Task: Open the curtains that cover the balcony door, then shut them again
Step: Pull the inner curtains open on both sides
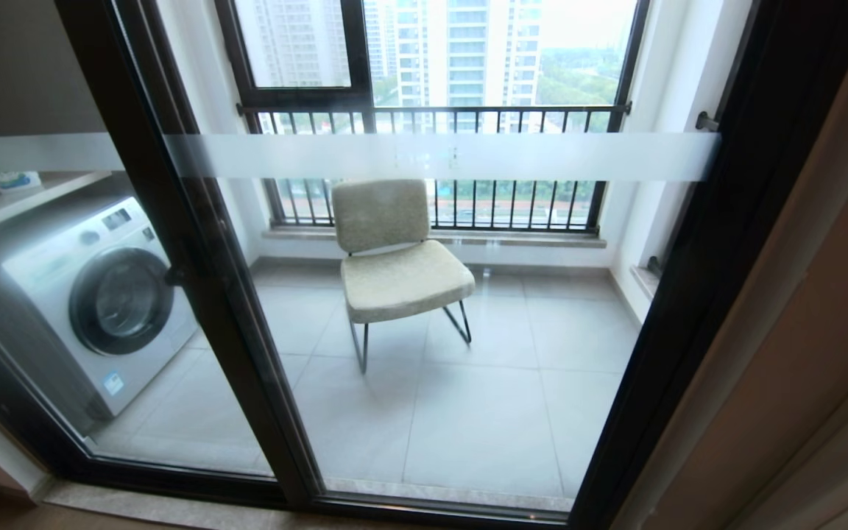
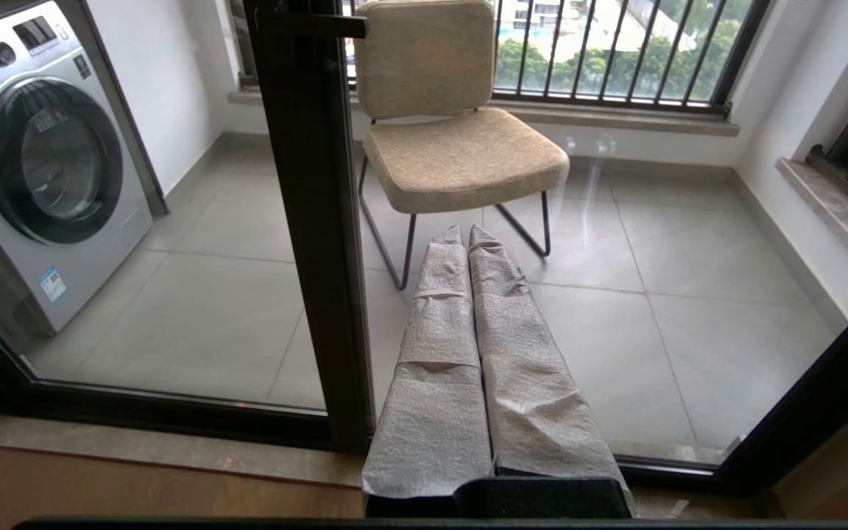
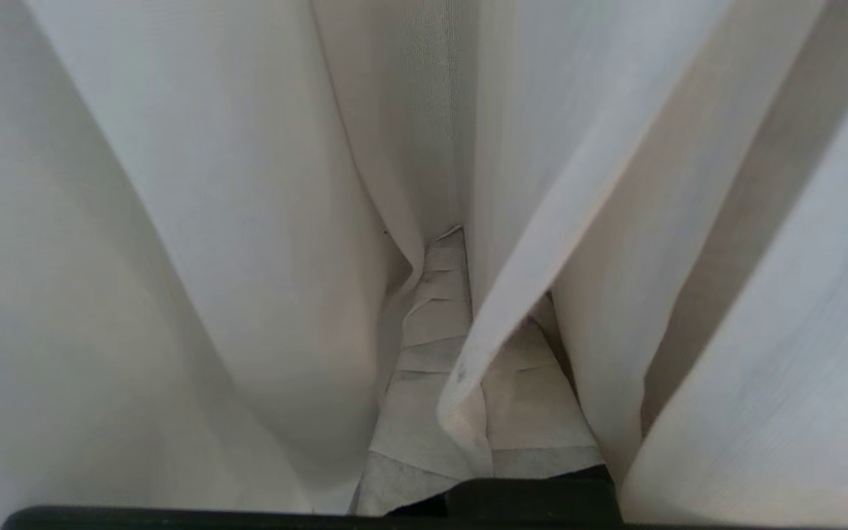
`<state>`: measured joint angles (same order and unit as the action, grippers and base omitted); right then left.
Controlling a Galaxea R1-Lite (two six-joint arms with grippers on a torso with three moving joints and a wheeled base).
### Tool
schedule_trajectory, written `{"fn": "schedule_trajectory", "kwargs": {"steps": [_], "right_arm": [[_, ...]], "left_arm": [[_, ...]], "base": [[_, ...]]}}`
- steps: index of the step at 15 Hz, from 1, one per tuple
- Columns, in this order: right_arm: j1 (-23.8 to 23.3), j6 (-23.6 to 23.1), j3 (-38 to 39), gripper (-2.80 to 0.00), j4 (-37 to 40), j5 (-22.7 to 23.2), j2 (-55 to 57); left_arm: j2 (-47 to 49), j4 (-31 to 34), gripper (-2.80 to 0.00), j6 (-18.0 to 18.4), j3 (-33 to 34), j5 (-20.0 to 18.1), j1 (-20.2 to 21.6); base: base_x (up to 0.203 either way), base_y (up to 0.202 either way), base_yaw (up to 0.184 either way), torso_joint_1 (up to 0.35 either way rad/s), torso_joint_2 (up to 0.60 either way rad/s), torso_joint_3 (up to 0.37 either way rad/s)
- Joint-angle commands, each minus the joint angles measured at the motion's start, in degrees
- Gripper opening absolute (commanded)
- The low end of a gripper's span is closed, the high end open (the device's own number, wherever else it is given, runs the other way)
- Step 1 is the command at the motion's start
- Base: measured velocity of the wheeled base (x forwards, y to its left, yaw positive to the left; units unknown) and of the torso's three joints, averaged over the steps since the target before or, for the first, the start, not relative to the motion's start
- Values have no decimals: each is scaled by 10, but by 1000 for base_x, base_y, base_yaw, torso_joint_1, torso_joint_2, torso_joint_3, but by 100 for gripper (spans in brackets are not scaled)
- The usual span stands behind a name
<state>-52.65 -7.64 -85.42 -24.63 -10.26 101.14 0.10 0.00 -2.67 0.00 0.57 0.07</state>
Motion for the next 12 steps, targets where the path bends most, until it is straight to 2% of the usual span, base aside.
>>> {"fn": "schedule_trajectory", "kwargs": {"steps": [1,6,9,12], "right_arm": [[14,-1,9,-280,0,22,-26],[95,0,47,-280,-6,115,-86],[144,-3,48,-280,-23,122,-92],[165,-5,51,-280,-39,122,-91]], "left_arm": [[0,0,-280,-1,0,0,0],[0,0,-280,-1,0,0,0],[-1,0,-280,-1,0,0,0],[0,0,-280,-1,0,0,0]], "base": [[0,0,0,0,0,0],[0,0,0,0,0,0],[0,0,0,0,0,0],[0,0,0,0,0,0]]}}
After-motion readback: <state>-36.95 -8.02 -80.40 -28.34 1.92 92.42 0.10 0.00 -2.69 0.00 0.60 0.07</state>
